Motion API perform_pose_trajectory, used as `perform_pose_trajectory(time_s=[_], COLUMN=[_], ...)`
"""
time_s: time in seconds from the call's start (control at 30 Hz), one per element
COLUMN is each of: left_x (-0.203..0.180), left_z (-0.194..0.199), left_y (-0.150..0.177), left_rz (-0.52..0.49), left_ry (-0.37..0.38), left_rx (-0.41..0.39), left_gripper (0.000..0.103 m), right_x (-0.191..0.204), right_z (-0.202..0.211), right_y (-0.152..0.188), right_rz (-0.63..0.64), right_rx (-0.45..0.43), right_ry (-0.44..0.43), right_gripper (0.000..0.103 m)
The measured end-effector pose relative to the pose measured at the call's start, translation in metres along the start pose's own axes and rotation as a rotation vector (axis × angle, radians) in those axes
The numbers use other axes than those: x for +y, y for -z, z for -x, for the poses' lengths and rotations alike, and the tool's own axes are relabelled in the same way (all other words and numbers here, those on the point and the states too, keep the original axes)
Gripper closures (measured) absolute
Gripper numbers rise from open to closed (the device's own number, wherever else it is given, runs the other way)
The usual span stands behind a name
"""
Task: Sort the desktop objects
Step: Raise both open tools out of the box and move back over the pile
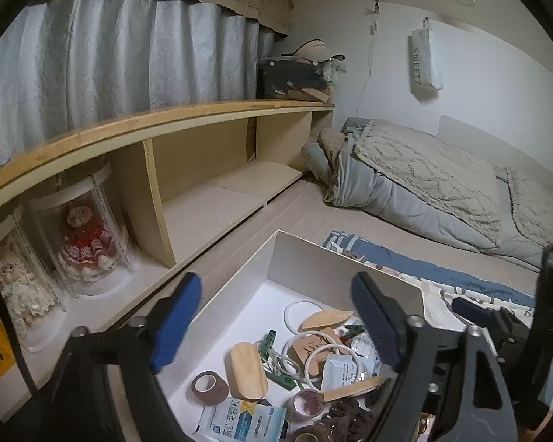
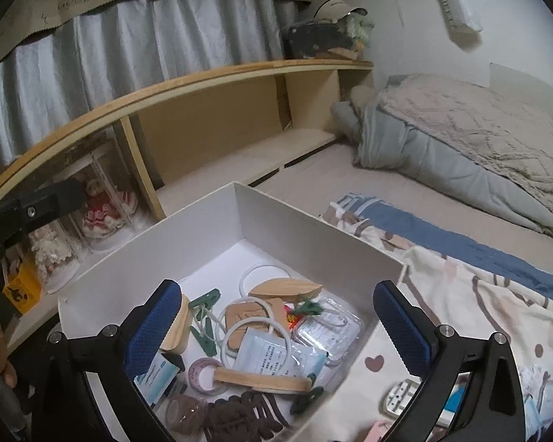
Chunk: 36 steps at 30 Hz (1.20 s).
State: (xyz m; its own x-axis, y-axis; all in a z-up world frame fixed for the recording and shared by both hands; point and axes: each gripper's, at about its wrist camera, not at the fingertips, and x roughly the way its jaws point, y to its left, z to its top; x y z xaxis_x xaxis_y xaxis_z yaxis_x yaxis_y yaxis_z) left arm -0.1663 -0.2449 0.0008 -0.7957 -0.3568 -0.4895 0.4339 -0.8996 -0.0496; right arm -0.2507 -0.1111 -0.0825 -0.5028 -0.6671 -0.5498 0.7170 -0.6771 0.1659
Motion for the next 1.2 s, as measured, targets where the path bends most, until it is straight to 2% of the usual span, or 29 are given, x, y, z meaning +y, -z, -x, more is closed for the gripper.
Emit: perform_pose_trajectory(time_s=[0.17, 0.47, 0.8, 1.2], left_x=[-0.005, -0.009, -0.022, -0.039], left_z=[0.007, 0.018, 0.028, 0.041], left_y=[-0.002, -0.002, 0.002, 0.004], left_rz=[-0.009, 0.012, -0.034, -0.038], left_ry=[0.003, 0.019, 0.02, 0.084], left_rx=[0.001, 0.023, 0.029, 0.034], left_gripper=[0.006, 0.005, 0.001, 0.0], right_x=[-0.006, -0.015, -0.022, -0.032], right_z=[0.025, 0.06, 0.092, 0.135], right_y=[-0.002, -0.01, -0.013, -0.012], right_rz=[0.005, 0.003, -0.001, 0.016], right_rx=[-0.031, -0.057, -0.072, -0.093], right_ry=[0.034, 0.085, 0.109, 0.185], right_gripper=[0.0, 0.0, 0.0, 0.0])
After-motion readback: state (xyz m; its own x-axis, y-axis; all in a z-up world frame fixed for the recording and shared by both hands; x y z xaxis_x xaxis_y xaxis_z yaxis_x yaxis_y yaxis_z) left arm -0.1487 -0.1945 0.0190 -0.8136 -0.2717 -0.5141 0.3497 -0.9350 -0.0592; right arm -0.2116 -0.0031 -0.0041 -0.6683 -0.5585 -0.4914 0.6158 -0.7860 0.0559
